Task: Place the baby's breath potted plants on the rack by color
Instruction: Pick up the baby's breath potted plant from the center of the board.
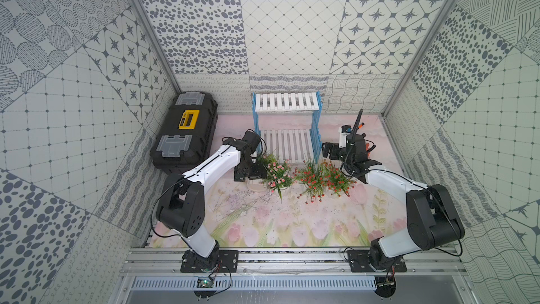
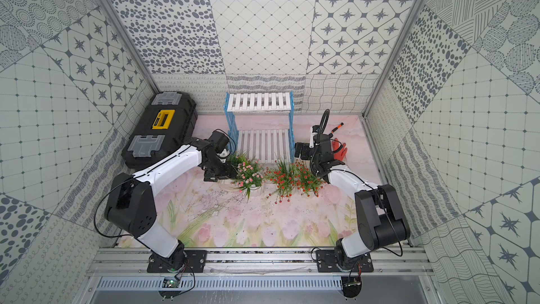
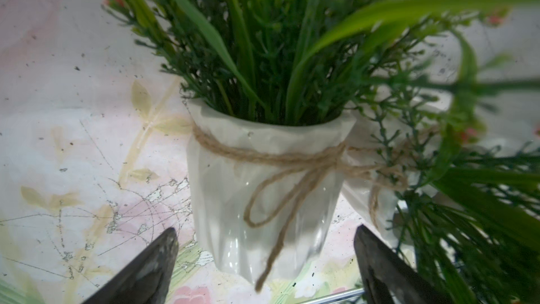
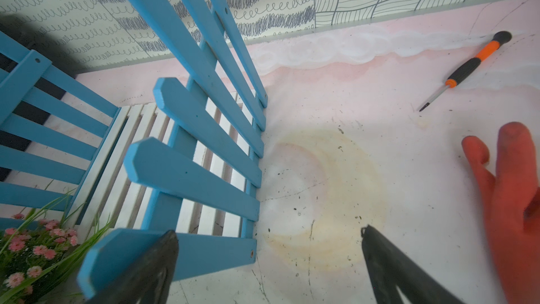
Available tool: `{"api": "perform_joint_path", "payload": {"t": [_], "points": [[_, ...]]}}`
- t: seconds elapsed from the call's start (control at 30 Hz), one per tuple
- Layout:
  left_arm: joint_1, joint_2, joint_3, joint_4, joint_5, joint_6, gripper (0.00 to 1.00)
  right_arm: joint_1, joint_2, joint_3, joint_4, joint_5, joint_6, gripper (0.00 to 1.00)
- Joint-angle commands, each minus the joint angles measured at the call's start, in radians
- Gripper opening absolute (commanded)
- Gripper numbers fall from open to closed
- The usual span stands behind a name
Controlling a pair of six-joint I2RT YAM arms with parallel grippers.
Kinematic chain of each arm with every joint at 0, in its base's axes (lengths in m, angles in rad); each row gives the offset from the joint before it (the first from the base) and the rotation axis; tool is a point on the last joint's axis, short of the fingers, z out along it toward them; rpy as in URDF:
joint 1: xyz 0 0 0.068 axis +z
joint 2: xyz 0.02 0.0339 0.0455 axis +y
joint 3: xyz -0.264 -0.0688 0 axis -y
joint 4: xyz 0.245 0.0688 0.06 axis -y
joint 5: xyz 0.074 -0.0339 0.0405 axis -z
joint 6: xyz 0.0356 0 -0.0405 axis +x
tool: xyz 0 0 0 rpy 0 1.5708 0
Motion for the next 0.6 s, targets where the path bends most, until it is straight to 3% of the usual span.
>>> {"api": "perform_joint_path", "payload": {"t": [0.0, 0.57], "points": [[-0.003, 0.038, 0.023, -0.040, -0.003, 0.049, 0.93, 0.006, -0.021, -0.010, 0.035, -0.001, 0.007, 0.98], [-0.011, 0.172, 0.075, -0.030, -0.105, 0.093, 0.87, 0.006, -0.010, -0.012, 0.039, -0.008, 0.016, 0.98]]}}
